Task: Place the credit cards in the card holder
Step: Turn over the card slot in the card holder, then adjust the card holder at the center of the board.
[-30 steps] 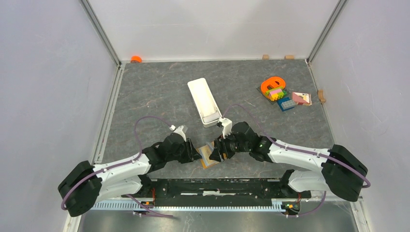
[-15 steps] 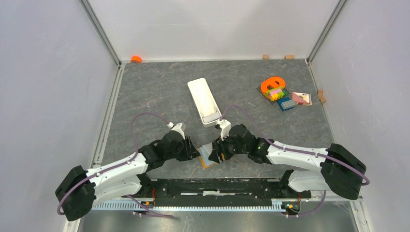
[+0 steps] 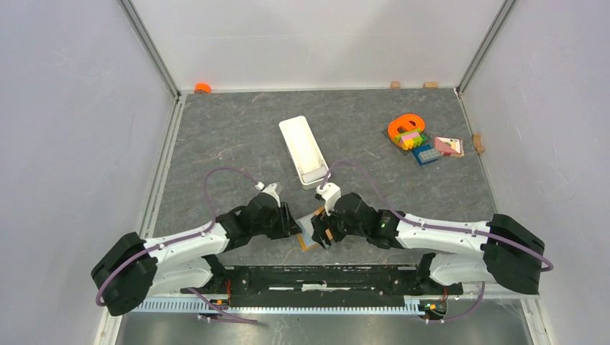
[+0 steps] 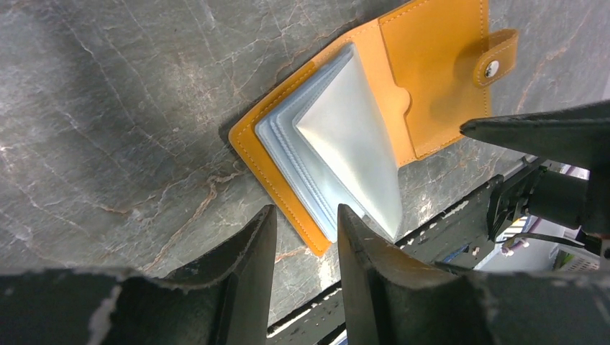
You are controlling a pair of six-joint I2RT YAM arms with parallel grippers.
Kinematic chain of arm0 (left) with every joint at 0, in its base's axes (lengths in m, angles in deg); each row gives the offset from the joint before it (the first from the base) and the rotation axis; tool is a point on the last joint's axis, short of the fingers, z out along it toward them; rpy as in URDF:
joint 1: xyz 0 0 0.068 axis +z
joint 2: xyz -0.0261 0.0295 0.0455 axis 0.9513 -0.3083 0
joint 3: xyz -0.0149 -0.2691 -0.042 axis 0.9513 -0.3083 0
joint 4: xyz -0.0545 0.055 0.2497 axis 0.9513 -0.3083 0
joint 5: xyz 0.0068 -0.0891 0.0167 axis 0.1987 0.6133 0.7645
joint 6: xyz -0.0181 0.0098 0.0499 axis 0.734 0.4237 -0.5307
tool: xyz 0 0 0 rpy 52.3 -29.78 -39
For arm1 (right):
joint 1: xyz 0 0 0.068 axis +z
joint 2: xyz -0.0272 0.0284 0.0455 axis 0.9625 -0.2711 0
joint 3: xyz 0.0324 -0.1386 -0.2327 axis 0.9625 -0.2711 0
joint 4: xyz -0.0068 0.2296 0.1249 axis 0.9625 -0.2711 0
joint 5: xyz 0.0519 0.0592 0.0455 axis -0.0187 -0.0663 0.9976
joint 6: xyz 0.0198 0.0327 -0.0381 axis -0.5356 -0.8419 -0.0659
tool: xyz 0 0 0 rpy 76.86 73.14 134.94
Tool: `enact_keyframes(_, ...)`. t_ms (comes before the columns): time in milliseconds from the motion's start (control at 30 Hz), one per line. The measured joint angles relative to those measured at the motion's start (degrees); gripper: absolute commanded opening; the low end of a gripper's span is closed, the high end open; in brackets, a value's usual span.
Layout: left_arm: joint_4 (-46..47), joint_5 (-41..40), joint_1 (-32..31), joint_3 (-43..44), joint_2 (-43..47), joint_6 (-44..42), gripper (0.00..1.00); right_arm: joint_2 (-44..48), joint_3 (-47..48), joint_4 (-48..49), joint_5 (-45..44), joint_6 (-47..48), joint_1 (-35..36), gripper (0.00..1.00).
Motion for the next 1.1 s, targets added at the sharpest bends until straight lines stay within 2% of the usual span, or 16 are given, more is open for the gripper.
enact_keyframes(233, 1.1, 0.1, 0.0, 0.0, -2.5, 0.0, 0.43, -1.3, 2.8, -0.3, -7.2, 2.9, 5.0, 0.85)
enact_keyframes(500, 1.1, -0.1, 0.0, 0.0, -2.1, 0.0, 0.44, -8.8, 8.5, -3.4, -16.5, 5.2, 10.2, 0.86)
enact_keyframes(933, -0.6, -2.0, 0.0, 0.0, 1.9, 0.0, 0.44, -15.3, 11.4, -8.1, -21.3, 5.9, 10.7, 0.84)
enact_keyframes(1100, -1.5, -2.6, 0.0, 0.0, 2.6, 0.0, 0.45, -16.3, 12.8, -11.8, -26.2, 4.1, 10.8, 0.83)
